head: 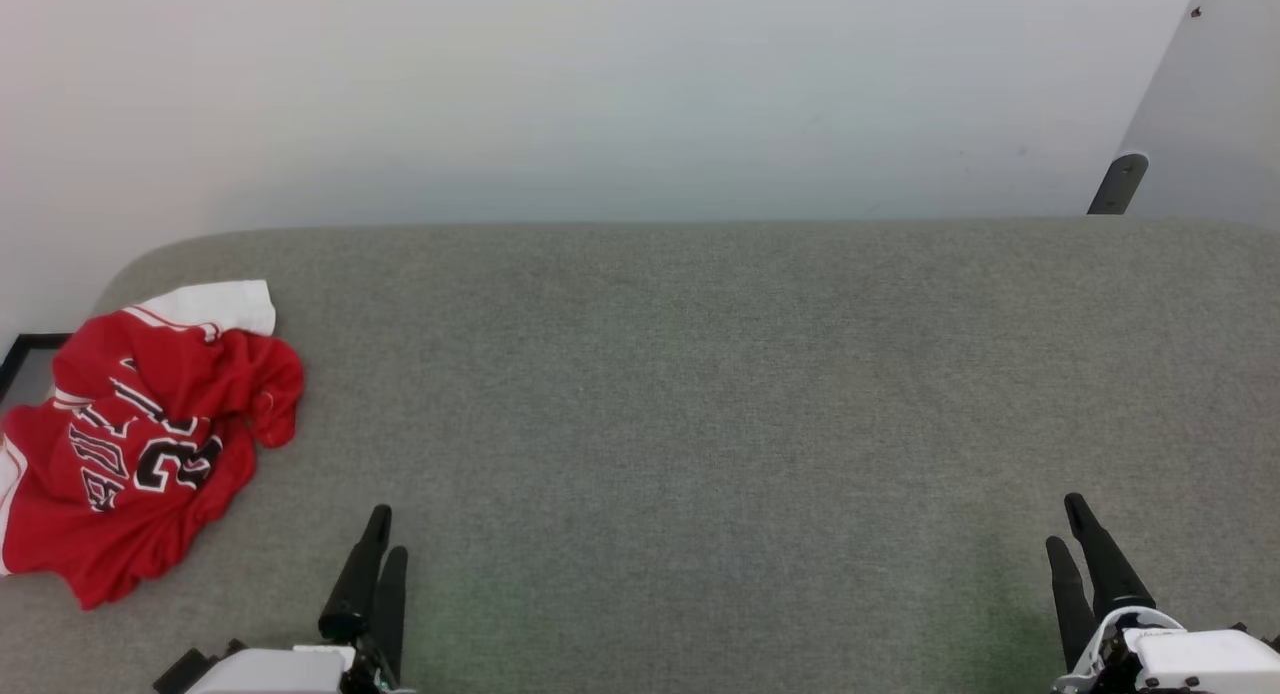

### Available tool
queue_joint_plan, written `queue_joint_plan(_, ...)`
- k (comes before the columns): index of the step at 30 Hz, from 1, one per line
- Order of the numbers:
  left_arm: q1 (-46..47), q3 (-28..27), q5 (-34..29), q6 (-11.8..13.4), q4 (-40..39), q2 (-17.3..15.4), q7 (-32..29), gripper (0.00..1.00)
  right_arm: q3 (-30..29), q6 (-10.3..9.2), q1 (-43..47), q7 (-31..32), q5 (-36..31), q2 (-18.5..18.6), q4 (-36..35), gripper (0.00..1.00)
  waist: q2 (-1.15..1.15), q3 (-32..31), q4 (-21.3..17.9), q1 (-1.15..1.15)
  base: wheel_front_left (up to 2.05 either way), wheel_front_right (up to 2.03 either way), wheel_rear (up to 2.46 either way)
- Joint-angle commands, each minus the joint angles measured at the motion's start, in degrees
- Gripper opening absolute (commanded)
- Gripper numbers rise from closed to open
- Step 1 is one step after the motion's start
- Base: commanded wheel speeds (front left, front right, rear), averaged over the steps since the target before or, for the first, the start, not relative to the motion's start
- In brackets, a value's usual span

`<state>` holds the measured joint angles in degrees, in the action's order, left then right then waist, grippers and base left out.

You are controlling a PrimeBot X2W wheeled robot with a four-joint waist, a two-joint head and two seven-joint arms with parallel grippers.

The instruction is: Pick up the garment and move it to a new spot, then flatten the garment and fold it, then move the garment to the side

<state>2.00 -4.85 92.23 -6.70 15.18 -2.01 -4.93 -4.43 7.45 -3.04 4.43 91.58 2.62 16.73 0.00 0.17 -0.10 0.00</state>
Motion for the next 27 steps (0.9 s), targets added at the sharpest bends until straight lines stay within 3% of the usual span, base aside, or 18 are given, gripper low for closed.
queue_joint_plan(1,0.6,0.5,-0.6,0.2,-1.7,-0.4,0.4,1.0,0.8,0.01,-1.8,-0.8,-0.6,0.2,-1.3,1.0,0.0,0.0,0.0,0.0,0.0,0.0,0.0)
queue_joint_plan(17,-0.1,3.7,-7.4,1.7,-5.3,-3.3,4.3,1.0,4.7,0.01,-3.6,-4.9,-9.8,1.9,-0.8,1.0,0.0,-0.1,-0.2,0.0,0.0,0.0,0.0)
queue_joint_plan(27,-0.6,5.8,-14.9,3.3,-7.0,-5.8,7.2,1.0,5.9,0.02,-4.8,-7.2,-21.9,2.6,0.2,1.0,0.0,-0.2,-0.2,0.0,0.0,0.0,0.0)
